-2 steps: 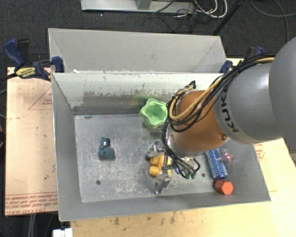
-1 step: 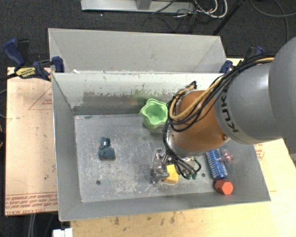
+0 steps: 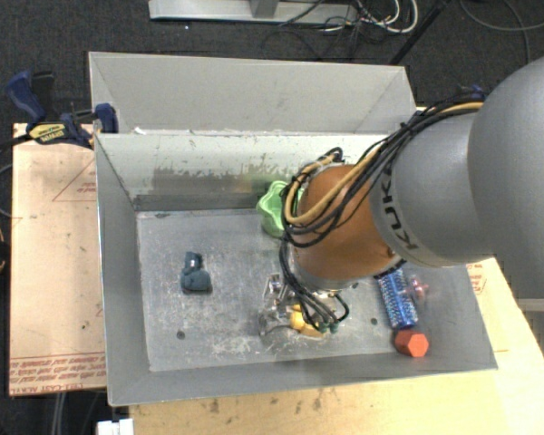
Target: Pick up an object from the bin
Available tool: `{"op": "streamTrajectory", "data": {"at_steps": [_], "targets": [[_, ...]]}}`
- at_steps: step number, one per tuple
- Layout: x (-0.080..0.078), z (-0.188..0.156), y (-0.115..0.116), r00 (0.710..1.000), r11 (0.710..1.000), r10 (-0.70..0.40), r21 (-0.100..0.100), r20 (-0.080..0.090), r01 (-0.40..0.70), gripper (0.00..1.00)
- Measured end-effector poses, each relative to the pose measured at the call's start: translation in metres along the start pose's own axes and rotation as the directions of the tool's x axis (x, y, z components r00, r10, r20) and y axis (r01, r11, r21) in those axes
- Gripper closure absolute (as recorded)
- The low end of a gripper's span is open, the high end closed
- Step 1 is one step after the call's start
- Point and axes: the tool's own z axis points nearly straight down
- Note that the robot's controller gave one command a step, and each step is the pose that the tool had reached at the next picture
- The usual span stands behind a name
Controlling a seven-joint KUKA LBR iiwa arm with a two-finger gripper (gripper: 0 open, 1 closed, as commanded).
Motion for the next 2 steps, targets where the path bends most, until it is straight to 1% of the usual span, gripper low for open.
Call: {"op": "streamTrajectory", "data": {"at_steps": [1,2], "targets": [[0.000,0.001,-0.002,1.000,1.000,0.004,0.001,-0.001,-0.004,0.00],[0.004,-0.073,-0.063,0.996,0.996,0.089,0.005,0.005,-0.089,0.00]]}}
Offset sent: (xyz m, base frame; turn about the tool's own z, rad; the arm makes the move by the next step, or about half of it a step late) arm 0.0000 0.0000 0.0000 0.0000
